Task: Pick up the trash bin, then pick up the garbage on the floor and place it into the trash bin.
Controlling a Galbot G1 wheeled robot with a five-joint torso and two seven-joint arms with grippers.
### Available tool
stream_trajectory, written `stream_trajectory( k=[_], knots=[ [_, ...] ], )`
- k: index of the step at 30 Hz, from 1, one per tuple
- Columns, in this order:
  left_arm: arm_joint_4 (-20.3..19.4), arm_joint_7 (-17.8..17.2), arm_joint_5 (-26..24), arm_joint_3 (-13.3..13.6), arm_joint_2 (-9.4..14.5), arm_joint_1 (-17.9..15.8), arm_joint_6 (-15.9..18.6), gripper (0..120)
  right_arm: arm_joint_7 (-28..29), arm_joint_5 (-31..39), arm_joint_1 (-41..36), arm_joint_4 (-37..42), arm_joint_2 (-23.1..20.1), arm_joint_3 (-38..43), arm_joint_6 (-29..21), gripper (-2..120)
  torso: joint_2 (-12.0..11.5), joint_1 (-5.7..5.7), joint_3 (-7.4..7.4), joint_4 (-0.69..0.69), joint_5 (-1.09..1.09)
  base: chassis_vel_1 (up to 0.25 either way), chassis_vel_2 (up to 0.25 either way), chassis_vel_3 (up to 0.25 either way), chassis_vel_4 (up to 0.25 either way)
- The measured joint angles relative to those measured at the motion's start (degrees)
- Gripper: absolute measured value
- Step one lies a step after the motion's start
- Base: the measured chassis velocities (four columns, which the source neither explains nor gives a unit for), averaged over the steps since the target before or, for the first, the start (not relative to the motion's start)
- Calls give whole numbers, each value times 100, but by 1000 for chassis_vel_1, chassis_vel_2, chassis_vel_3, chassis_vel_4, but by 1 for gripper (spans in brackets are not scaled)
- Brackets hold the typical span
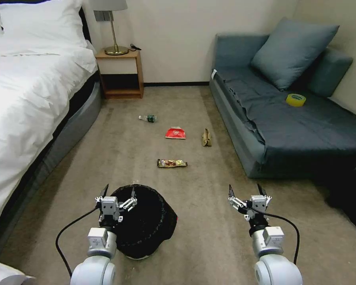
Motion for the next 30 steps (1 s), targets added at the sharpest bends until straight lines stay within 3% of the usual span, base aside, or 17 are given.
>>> stream_trajectory(
  k=[30],
  knots=[
    [0,0,0,0,0,0,0,100,0,0,0,0,0,0,0,100,0,0,0,0,0,0,0,0,0]
  ],
)
